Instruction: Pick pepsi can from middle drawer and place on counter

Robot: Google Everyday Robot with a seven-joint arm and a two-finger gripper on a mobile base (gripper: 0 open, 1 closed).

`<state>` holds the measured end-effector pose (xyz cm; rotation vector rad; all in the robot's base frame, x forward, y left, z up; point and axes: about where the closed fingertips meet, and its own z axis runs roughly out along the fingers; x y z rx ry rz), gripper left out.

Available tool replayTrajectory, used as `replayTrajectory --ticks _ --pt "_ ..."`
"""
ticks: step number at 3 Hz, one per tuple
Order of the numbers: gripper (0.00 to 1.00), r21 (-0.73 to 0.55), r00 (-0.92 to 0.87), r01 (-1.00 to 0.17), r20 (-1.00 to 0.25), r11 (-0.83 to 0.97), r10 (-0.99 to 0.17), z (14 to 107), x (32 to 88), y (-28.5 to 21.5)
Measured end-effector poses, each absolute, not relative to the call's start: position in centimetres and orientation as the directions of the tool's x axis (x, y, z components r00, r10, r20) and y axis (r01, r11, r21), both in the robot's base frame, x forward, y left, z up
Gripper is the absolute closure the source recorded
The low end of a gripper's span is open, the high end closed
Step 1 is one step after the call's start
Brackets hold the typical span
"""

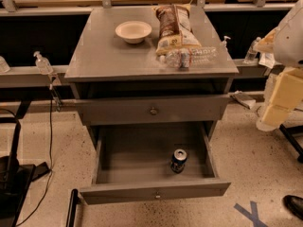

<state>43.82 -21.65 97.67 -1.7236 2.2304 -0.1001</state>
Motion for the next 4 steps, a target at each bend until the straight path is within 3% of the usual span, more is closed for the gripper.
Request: replayTrajectory --ticks 2,4 --pt "0.00 -0.233 -0.213 -0.935 -0.238 0.268 -0.948 96.2 44.6 -21.7" --pt "0.00 -0.113 -0.153 -0.967 -0.451 0.227 -0.879 83.2 43.4 -20.1"
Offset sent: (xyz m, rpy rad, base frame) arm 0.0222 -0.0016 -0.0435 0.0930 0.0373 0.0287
